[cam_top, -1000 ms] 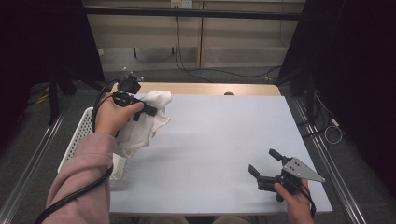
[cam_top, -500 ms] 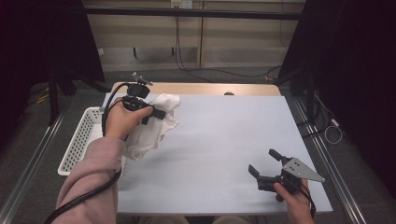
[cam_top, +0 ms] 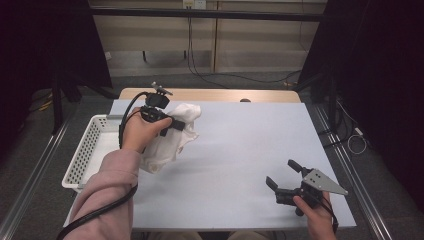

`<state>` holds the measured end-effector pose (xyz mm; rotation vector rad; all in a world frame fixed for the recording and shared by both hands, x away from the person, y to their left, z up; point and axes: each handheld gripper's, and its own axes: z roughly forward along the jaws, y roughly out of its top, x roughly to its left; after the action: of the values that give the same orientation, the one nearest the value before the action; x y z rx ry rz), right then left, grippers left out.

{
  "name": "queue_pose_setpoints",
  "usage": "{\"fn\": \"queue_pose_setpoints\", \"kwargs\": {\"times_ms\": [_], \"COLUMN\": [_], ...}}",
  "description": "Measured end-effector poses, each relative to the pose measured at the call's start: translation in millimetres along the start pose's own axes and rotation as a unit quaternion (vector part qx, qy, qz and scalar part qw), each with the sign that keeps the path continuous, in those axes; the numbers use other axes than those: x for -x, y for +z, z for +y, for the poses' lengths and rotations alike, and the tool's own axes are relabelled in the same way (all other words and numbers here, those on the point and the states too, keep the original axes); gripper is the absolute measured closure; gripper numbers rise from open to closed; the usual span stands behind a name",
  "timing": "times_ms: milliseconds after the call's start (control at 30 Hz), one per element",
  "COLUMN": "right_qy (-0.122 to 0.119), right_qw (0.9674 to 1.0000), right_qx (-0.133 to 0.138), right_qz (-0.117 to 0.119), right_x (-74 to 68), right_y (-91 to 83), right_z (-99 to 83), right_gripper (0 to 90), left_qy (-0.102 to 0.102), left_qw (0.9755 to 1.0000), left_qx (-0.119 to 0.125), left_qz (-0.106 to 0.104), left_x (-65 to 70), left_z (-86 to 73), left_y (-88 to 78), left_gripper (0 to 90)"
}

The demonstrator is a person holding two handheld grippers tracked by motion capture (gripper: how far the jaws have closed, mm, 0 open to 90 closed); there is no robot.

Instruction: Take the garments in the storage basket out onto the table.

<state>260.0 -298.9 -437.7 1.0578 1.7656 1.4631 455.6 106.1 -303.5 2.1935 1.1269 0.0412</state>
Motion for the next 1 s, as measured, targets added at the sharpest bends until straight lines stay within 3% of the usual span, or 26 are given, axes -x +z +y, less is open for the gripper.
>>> {"fn": "queue_pose_setpoints", "kwargs": {"times_ms": [600, 667, 700, 1000], "right_qy": [-0.002, -0.002, -0.002, -0.002], "right_qw": [1.0000, 1.0000, 1.0000, 1.0000], "right_qx": [0.001, 0.001, 0.000, 0.001], "right_qz": [0.002, 0.001, 0.001, 0.002], "right_x": [-0.2, -0.3, -0.3, -0.2], "right_y": [0.1, 0.1, 0.2, 0.1], "right_z": [0.1, 0.1, 0.1, 0.1], "right_gripper": [2.3, 2.3, 2.3, 2.3], "left_qy": [0.009, 0.019, 0.010, 0.013], "left_qw": [0.9998, 0.9997, 0.9998, 0.9996], "left_qx": [0.008, 0.005, 0.009, 0.011], "left_qz": [-0.016, -0.016, -0.017, -0.023], "left_x": [11.5, 12.1, 14.1, 18.1], "left_z": [-3.3, -3.5, -3.9, -6.5], "left_y": [17.4, 19.0, 20.2, 32.5], "left_gripper": [64.4, 64.4, 64.4, 64.3]}}
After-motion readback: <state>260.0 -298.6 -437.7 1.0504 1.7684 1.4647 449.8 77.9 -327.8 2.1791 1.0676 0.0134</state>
